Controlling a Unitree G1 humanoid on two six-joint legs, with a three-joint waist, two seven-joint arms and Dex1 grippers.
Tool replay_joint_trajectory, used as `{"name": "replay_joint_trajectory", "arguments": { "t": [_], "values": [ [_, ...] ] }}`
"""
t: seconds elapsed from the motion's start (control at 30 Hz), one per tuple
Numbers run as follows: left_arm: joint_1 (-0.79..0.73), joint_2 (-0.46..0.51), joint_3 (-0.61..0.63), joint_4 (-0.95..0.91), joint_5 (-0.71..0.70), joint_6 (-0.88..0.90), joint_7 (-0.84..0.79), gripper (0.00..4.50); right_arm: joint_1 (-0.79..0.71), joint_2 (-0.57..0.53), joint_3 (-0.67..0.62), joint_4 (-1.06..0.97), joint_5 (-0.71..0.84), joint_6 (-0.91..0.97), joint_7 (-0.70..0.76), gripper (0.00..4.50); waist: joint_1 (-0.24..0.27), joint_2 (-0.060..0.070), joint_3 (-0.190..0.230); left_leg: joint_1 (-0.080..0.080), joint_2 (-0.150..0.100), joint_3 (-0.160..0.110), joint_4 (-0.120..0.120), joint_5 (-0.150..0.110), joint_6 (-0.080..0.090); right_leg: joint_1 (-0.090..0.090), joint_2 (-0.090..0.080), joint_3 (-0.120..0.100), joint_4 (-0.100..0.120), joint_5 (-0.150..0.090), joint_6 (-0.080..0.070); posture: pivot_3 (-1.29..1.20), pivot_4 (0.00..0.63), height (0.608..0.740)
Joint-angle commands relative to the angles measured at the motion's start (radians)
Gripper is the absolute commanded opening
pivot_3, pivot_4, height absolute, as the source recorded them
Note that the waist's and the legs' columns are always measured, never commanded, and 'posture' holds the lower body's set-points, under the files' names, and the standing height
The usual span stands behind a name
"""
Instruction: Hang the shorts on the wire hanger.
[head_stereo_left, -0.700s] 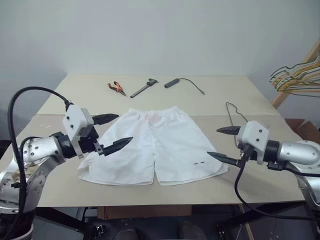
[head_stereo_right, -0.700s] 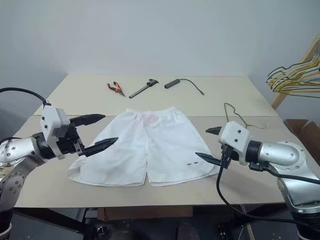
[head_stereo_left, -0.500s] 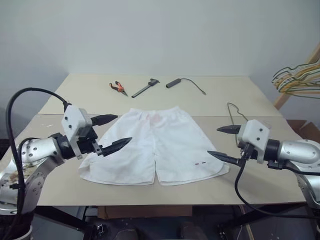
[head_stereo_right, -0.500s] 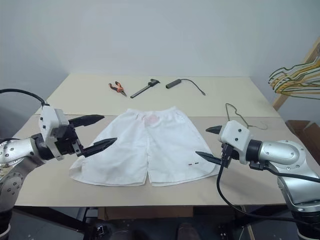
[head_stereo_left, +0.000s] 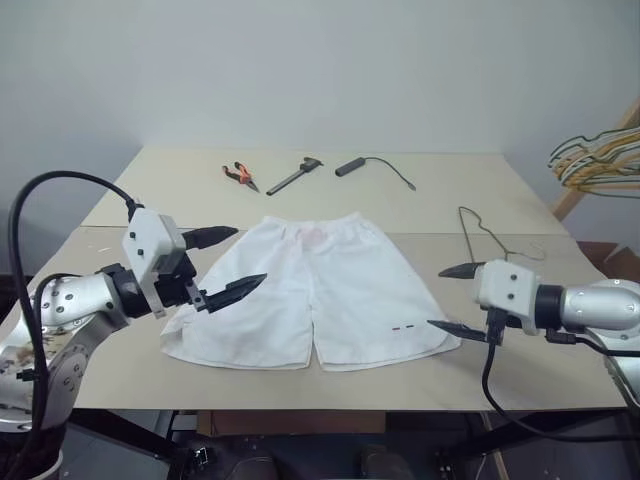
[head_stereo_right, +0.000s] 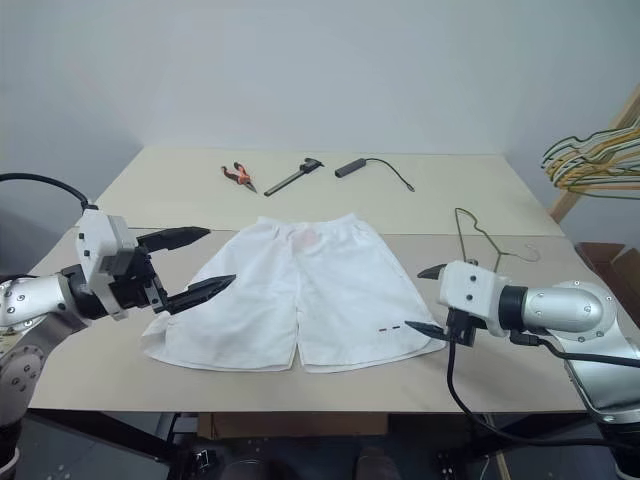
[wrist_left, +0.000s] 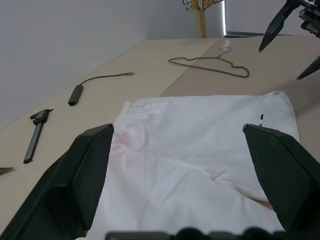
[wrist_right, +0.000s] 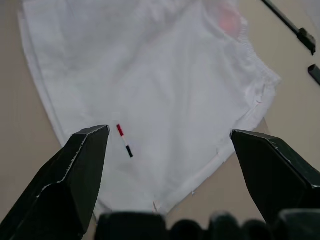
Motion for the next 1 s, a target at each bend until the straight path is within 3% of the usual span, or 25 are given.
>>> {"name": "replay_joint_trajectory", "arguments": {
  "t": [0.03,0.6,0.8,0.9,1.0],
  "values": [
    [-0.012,0.015,0.026,-0.028,-0.008,0.001,0.008,4.50,0.013,-0.022,0.019,0.007,-0.050,-0.088,0.036,4.48,0.000,0.000,0.000,0.000,0.000,0.000,0.000,0.000,0.000,0.000,0.000,0.000,0.000,0.000,0.000,0.02,0.000,0.740],
    [0.004,0.001,0.005,-0.051,-0.008,-0.010,0.022,4.50,-0.062,-0.012,0.213,0.282,-0.425,-0.384,-0.051,4.48,-0.003,0.000,0.000,0.000,0.000,0.000,0.000,0.000,0.000,0.000,0.000,0.000,0.000,0.000,0.000,0.02,0.000,0.740],
    [0.079,0.064,-0.073,-0.079,0.057,-0.027,-0.058,4.50,-0.082,0.033,0.195,0.232,-0.308,-0.347,0.006,4.48,-0.004,0.000,0.000,0.000,0.000,0.000,0.000,0.000,0.000,0.000,0.000,0.000,0.000,0.000,0.000,0.03,0.000,0.740],
    [0.154,0.154,-0.201,-0.063,0.191,-0.100,-0.155,4.50,-0.088,0.031,0.188,0.228,-0.290,-0.355,0.017,4.48,-0.003,0.001,0.000,0.000,0.000,0.001,0.000,0.000,0.000,0.000,0.000,0.000,0.000,0.000,0.000,0.02,0.000,0.740],
    [0.120,0.167,-0.299,-0.014,0.261,-0.134,-0.187,4.50,-0.084,0.028,0.161,0.184,-0.188,-0.326,0.072,4.48,0.003,0.001,0.000,0.000,0.000,0.001,0.000,0.000,0.000,0.000,0.000,0.000,0.000,0.000,0.000,0.02,0.000,0.740]
  ]
}}
